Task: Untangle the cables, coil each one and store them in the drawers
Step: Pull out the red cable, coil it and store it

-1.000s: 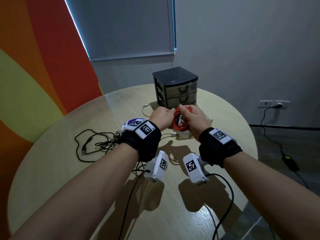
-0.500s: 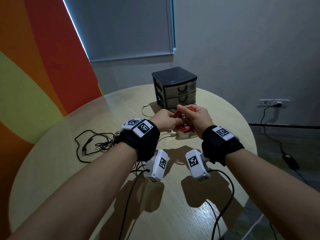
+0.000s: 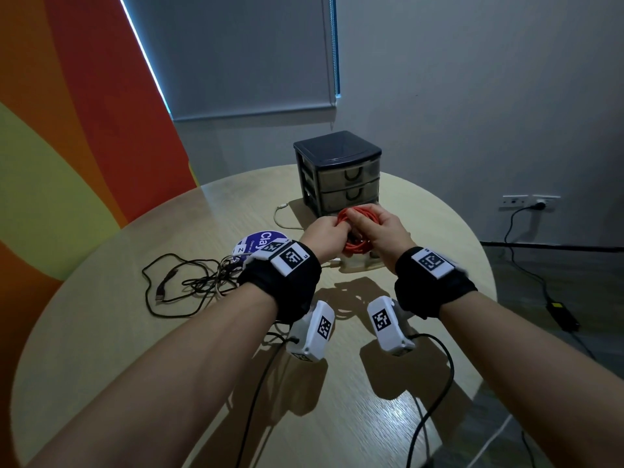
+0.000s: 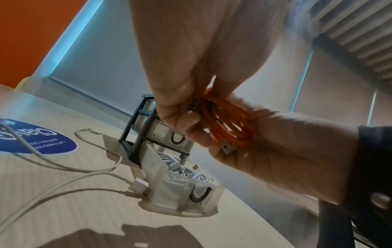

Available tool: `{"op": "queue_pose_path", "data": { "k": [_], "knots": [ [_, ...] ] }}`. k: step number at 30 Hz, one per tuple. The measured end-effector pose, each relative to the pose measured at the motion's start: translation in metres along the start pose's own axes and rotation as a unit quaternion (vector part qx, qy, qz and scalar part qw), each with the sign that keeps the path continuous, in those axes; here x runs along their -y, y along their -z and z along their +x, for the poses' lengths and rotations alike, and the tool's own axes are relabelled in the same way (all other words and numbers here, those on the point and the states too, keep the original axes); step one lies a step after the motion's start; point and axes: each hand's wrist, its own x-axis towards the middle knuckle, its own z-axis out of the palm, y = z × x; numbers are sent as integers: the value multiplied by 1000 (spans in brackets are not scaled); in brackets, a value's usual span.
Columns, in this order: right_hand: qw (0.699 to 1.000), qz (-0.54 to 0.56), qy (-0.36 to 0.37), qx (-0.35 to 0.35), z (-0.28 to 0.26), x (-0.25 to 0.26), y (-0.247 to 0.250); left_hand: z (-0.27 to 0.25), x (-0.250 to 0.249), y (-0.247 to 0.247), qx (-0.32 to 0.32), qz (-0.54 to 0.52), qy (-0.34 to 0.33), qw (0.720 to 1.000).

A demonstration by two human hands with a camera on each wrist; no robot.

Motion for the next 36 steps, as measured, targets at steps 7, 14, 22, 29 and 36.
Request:
{"op": "queue_pose_path", "data": {
  "k": [7, 14, 22, 29, 36],
  "knots": [
    [993, 38, -108, 39, -5, 4, -2, 11, 2, 1, -71, 70, 17, 995],
    [985, 67, -160, -17, -7, 3, -7, 8, 5, 1, -110, 129, 0, 986],
    [972, 129, -190, 40, -9, 4, -13, 16, 6, 11, -82, 209, 6, 974],
    [964, 129, -179, 151, -19, 9, -1, 23, 9, 14, -56, 184, 15, 981],
    [957, 107, -235, 132, -12, 13, -5, 25, 15, 10, -98, 124, 17, 987]
  ]
}}
